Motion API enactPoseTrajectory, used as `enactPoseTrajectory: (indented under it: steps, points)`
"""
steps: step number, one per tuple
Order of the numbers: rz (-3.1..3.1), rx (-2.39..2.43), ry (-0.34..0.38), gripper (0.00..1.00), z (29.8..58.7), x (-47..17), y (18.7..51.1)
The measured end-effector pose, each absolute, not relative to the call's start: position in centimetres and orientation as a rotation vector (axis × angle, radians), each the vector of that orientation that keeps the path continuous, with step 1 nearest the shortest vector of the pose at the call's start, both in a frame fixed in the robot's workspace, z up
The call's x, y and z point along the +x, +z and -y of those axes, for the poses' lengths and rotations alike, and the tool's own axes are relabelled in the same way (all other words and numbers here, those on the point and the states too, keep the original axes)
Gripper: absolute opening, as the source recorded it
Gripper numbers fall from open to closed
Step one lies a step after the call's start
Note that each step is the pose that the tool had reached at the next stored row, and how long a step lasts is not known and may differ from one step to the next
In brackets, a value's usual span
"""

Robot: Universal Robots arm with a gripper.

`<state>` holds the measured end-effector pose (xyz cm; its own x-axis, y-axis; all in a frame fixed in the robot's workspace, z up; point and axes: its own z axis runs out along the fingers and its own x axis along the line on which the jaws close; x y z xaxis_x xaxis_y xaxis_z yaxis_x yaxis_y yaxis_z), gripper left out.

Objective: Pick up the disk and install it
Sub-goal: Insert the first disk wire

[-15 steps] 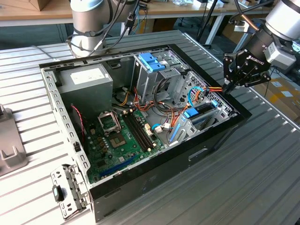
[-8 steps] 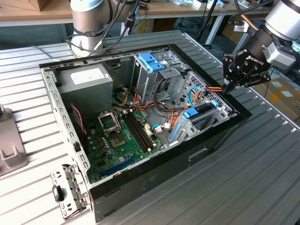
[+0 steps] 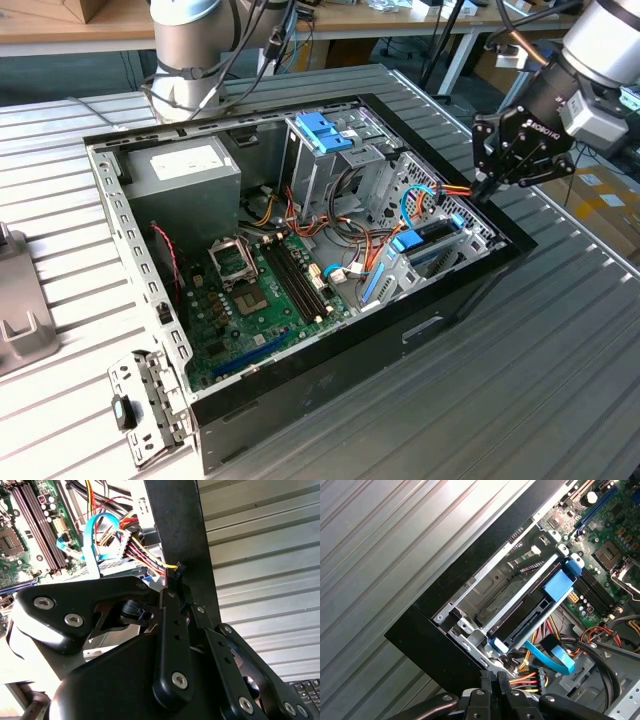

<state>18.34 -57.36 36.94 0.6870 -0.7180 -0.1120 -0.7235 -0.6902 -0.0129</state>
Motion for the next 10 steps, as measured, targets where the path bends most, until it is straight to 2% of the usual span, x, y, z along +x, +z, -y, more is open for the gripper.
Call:
enactPoseTrajectory:
  steps: [10]
  points:
    - [-1.212,-2.834,0.151,0.17,57.36,17.82,36.94]
